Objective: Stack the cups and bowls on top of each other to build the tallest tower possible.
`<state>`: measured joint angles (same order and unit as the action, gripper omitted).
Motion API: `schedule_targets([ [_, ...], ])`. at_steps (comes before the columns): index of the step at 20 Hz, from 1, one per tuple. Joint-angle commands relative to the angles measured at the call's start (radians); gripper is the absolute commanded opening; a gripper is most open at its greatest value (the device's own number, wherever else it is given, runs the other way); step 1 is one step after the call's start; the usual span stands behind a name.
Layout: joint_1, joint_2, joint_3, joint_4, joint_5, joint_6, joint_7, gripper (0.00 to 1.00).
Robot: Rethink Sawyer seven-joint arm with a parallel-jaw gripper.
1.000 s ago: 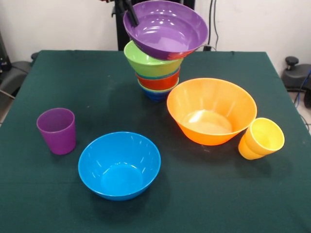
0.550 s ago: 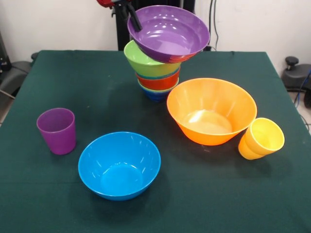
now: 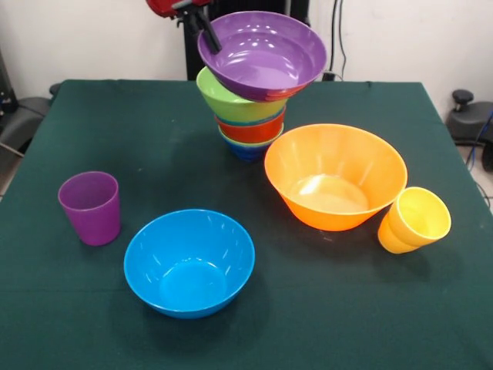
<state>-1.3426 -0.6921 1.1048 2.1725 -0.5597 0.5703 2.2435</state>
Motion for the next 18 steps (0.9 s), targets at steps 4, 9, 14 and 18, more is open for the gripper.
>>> schedule_targets([
  [4,-0.008,0.074,0.017,0.001,-0.080,0.013,-0.225,0.00],
  [9,-0.025,0.092,0.022,0.019,-0.091,0.003,-0.221,0.00],
  [14,-0.032,0.108,0.024,0.034,-0.109,-0.013,-0.208,0.00],
  [18,-0.036,0.125,0.021,0.041,-0.130,-0.015,-0.205,0.00],
])
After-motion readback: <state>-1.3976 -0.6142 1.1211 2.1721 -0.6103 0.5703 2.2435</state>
